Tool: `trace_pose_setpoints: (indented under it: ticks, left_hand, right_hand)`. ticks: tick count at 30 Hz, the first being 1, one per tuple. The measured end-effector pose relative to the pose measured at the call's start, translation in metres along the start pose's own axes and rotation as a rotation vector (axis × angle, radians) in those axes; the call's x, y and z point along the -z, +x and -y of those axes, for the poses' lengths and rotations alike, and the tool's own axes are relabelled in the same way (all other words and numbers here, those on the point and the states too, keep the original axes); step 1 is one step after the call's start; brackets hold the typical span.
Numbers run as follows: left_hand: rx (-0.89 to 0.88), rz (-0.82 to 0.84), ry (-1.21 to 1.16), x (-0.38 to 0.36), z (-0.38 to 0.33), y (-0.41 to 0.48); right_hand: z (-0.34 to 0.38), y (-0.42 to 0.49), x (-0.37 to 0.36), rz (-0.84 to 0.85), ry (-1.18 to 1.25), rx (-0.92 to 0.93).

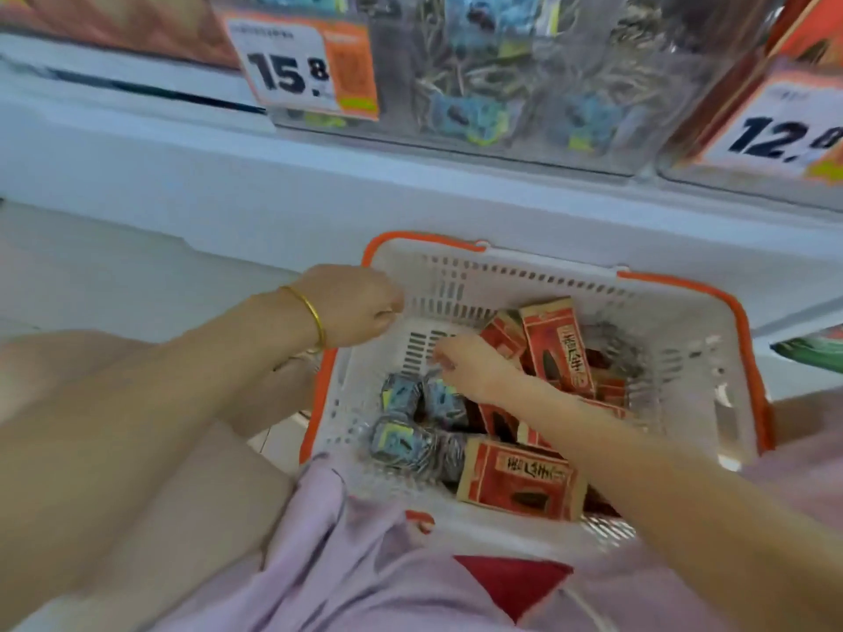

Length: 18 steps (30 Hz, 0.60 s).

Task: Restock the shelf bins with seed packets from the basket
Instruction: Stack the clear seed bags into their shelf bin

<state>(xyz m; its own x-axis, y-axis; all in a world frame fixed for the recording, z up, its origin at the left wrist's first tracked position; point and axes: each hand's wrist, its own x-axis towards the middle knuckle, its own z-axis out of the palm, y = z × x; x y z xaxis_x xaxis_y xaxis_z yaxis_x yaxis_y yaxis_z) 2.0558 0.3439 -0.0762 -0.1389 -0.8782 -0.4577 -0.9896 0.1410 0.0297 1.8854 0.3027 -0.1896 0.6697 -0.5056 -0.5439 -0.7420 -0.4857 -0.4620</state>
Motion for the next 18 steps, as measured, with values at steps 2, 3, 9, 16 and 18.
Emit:
trace_pose_setpoints:
  ticks: [2,3,9,16,18]
  left_hand:
    - [0.007,0.064,0.000,-0.008,0.004,0.000]
    - [0.001,0.086,0.005,-0.011,0.006,0.000]
    - [-0.043,0.149,0.036,-0.012,0.003,0.008]
    - [-0.065,0.160,0.033,-0.009,-0.003,0.015]
    - [-0.064,0.182,0.021,-0.010,-0.004,0.017]
  right_hand:
    - [0.003,0.014,-0.020,0.127,0.012,-0.018]
    - [0.005,0.020,-0.030,0.222,-0.023,-0.016]
    - [0.007,0.022,-0.079,0.510,-0.247,-0.029]
    - [-0.008,0.025,-0.077,0.506,-0.094,-0.094]
    - [-0.013,0.023,-0.075,0.485,-0.049,-0.112]
